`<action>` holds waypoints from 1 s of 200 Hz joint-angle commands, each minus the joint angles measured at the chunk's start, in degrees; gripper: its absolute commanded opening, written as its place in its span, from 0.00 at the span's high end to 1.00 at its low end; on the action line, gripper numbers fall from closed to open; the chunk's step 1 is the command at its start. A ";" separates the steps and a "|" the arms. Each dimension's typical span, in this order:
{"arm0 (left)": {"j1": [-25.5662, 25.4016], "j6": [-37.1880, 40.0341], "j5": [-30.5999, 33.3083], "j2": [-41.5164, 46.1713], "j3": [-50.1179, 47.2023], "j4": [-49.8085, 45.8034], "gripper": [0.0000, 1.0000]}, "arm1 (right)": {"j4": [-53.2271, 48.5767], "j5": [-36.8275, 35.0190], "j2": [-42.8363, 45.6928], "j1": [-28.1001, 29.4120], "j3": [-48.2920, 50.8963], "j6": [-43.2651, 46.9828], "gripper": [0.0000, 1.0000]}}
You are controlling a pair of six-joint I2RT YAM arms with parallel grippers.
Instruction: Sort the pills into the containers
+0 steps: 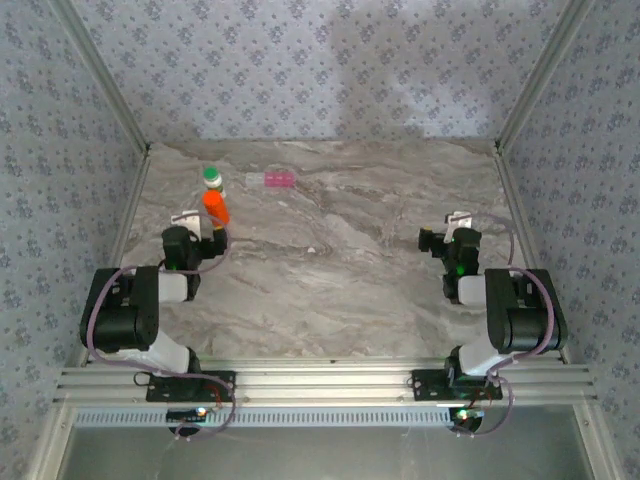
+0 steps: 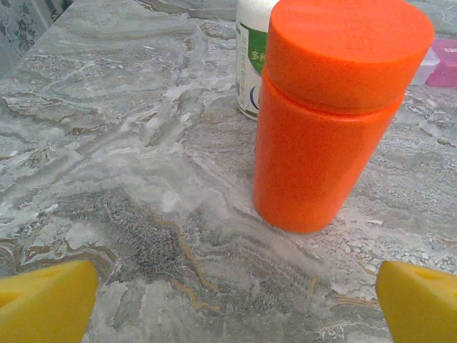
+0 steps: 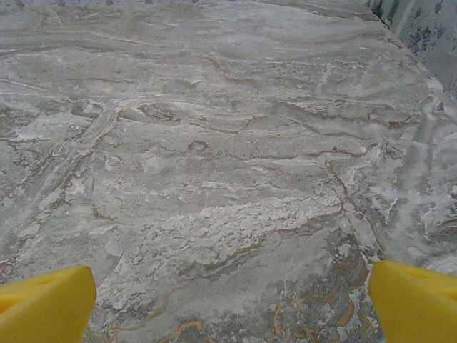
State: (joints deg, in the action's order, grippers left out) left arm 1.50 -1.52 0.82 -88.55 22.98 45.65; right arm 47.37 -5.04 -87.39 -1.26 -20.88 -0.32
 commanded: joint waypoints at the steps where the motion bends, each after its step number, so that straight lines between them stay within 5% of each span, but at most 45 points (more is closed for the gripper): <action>1: 0.27 0.06 -1.03 0.65 0.88 0.52 0.00 | 0.17 0.82 0.03 -0.32 -1.09 1.20 0.00; 200: 0.80 -0.19 -2.06 0.66 0.85 0.58 0.00 | 0.26 2.09 0.11 -1.08 -0.98 0.49 0.00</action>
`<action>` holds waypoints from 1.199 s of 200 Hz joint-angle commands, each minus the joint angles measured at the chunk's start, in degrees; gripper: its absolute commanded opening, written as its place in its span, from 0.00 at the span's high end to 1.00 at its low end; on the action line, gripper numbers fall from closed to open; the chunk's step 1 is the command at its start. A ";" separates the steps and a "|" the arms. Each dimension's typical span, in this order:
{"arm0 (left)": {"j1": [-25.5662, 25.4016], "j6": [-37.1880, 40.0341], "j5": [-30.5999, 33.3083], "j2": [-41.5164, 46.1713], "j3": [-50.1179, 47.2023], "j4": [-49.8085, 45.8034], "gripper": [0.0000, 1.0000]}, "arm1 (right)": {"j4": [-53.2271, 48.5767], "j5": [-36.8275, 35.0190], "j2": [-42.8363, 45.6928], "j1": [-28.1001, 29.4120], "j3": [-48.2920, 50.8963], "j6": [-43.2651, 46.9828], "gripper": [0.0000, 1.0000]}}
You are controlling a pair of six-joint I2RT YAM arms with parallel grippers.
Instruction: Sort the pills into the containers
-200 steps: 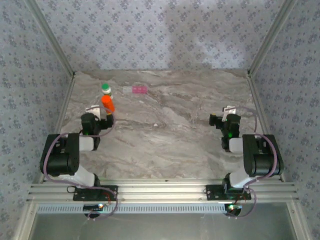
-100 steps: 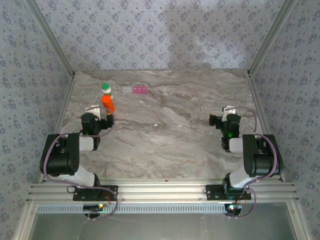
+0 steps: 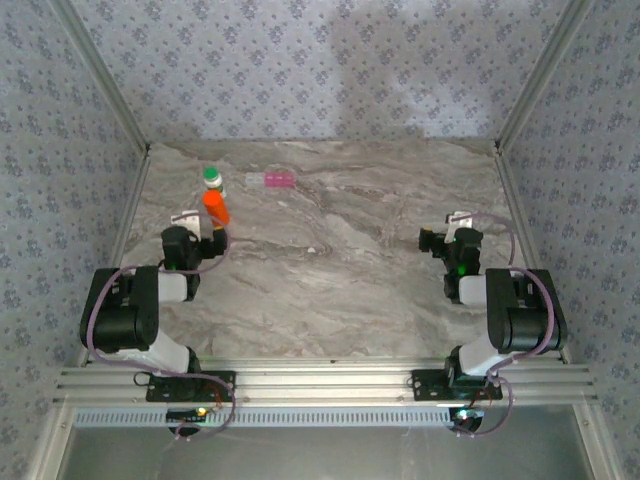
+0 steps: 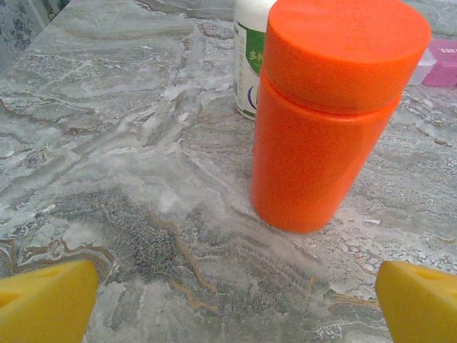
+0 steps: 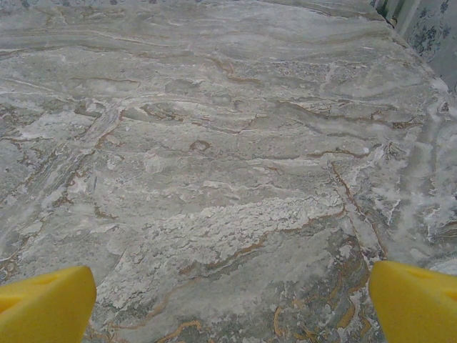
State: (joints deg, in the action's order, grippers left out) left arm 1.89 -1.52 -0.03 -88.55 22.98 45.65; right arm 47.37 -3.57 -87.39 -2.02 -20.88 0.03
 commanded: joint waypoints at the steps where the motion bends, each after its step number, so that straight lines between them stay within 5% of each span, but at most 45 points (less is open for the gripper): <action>1: 0.40 -0.21 -1.16 0.66 0.89 0.58 0.00 | 0.26 0.65 0.12 -0.33 -0.95 0.14 0.00; 106: -1.54 0.66 3.64 0.95 0.35 1.22 0.00 | 0.09 -0.82 -0.03 0.58 -1.10 0.85 0.00; 184: -3.37 -7.18 26.79 12.65 -5.40 0.05 0.01 | 1.62 -3.77 0.32 2.55 -0.24 2.28 0.00; 219: -3.33 -14.89 36.41 18.88 -2.39 -14.07 0.00 | 1.78 -11.32 3.23 3.76 0.77 1.22 0.00; 240: -2.55 -26.49 44.58 24.17 -0.75 -26.04 0.00 | -10.61 -21.89 7.92 7.39 -3.65 -0.08 0.00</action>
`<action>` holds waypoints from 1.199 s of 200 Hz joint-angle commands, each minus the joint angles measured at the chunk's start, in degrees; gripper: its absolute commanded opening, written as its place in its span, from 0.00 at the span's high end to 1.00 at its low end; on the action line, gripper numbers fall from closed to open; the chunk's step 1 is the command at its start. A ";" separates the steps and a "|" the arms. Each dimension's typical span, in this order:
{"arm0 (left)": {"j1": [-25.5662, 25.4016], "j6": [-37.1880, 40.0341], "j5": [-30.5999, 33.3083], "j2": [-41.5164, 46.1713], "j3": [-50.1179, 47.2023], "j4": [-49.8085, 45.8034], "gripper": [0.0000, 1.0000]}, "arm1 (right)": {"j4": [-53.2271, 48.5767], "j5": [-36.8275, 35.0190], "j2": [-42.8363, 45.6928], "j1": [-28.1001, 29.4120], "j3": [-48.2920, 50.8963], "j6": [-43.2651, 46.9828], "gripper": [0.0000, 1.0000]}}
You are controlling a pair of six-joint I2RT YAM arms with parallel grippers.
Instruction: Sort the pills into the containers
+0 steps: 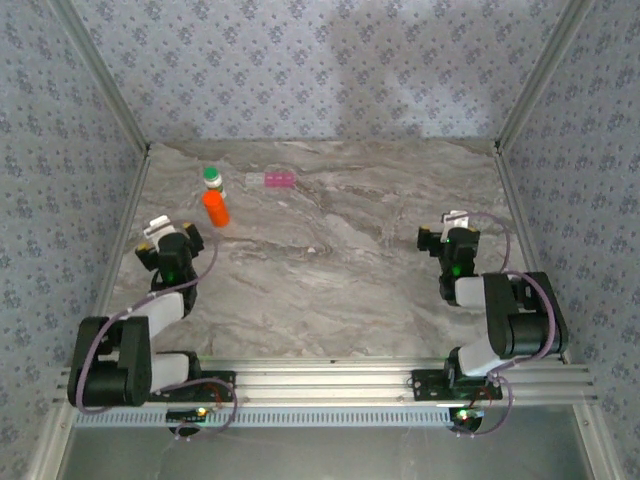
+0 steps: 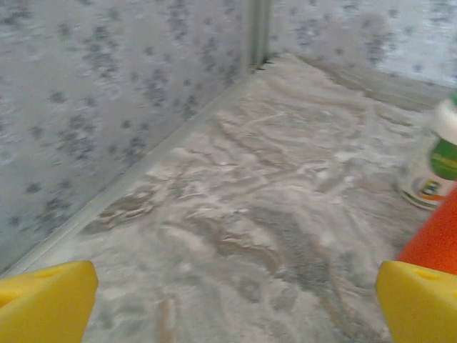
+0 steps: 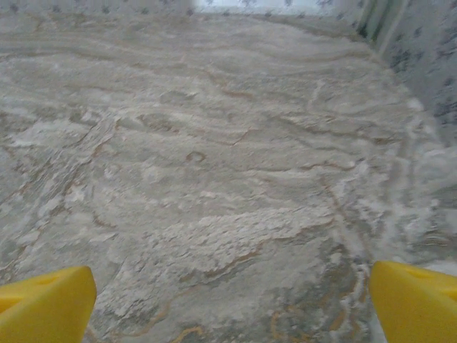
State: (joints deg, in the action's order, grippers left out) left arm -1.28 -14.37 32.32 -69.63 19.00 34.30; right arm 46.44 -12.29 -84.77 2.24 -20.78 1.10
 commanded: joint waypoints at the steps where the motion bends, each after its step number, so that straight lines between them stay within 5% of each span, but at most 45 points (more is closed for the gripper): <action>1: 0.77 -14.18 12.33 5.62 3.19 -15.14 0.00 | -10.47 -13.75 5.44 3.39 -4.06 -1.26 0.00; 30: 4.18 -23.61 6.32 12.31 -2.65 -12.55 0.00 | -26.83 -22.90 9.72 9.69 -12.49 -4.37 0.00; 70: 3.99 -24.59 -5.54 18.59 2.25 -22.08 0.01 | -38.11 -10.15 14.79 13.99 -19.35 -8.26 0.00; 103: -3.31 -22.53 -6.61 20.11 7.75 -25.03 0.01 | -42.61 -2.23 11.08 18.26 -26.92 -5.54 0.00; 160: -18.54 -12.00 -12.73 0.75 34.29 -38.93 0.01 | -45.64 1.32 7.92 20.57 -31.70 -6.47 0.00; 198: -19.29 -11.60 -21.43 -17.28 54.42 -48.21 0.01 | -44.93 2.76 9.91 20.69 -29.85 -9.08 0.00; 240: -18.94 -10.19 -24.07 -38.18 78.59 -59.94 0.01 | -45.51 2.18 11.05 20.65 -28.67 -8.93 0.00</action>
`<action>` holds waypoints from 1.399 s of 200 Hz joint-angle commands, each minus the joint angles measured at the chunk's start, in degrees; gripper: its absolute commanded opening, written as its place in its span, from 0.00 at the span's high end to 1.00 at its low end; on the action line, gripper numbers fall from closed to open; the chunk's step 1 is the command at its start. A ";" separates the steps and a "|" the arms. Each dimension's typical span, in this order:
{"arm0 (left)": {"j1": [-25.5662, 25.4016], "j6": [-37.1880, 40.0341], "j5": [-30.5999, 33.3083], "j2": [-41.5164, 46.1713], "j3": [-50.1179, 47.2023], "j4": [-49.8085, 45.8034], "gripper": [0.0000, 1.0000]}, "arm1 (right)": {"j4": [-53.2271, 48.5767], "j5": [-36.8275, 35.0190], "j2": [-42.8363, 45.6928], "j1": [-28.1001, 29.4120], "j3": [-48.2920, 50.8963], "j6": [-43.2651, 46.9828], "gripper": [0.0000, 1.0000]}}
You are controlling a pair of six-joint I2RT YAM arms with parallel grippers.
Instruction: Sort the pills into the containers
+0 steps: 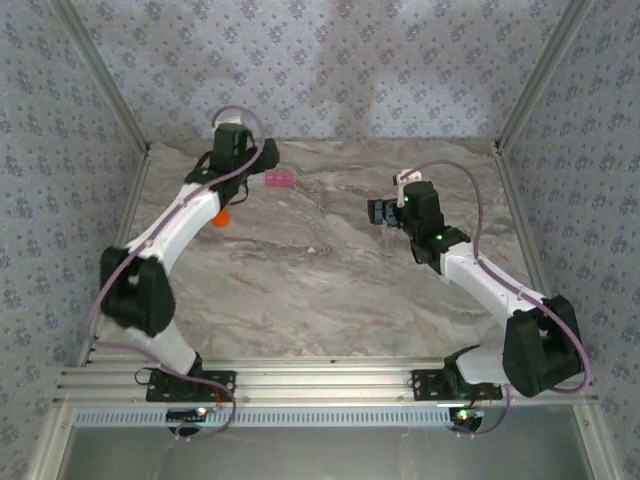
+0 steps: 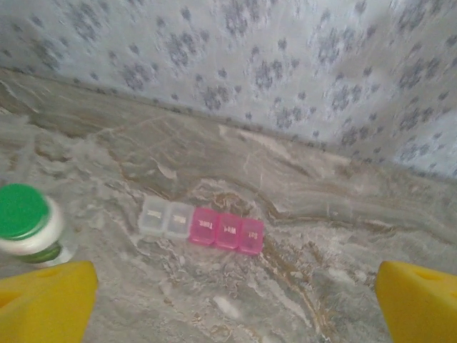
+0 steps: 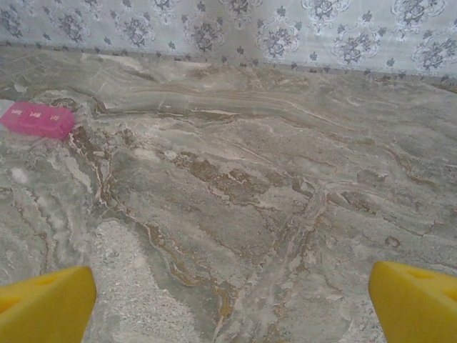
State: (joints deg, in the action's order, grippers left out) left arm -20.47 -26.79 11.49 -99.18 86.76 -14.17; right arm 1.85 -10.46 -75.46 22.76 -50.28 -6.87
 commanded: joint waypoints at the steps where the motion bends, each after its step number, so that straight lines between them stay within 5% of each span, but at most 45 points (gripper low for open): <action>1: 0.25 2.29 -3.23 -9.26 11.56 -11.96 0.01 | -0.99 0.35 1.77 0.15 0.82 -0.95 0.00; 52: 3.25 4.55 -7.30 -30.87 41.27 -30.77 0.02 | 0.00 0.70 1.66 0.10 1.68 -0.86 0.00; 84: 4.69 6.82 -9.48 -37.99 50.29 -33.93 0.02 | 0.44 1.27 0.16 0.11 1.39 -1.12 0.00; 166: 7.38 9.62 -13.10 -45.49 55.71 -33.83 0.05 | -0.32 2.94 -2.80 0.40 -0.16 -2.22 0.00; 280: 7.70 11.27 -6.94 -51.48 61.66 -39.83 0.20 | -0.87 3.08 -4.39 2.26 -1.32 -2.88 0.00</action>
State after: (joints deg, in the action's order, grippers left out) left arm -12.86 -16.29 2.28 -149.56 144.97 -50.04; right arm 1.67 -7.66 -79.15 24.29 -49.47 -8.45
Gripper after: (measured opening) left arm 0.810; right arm 0.998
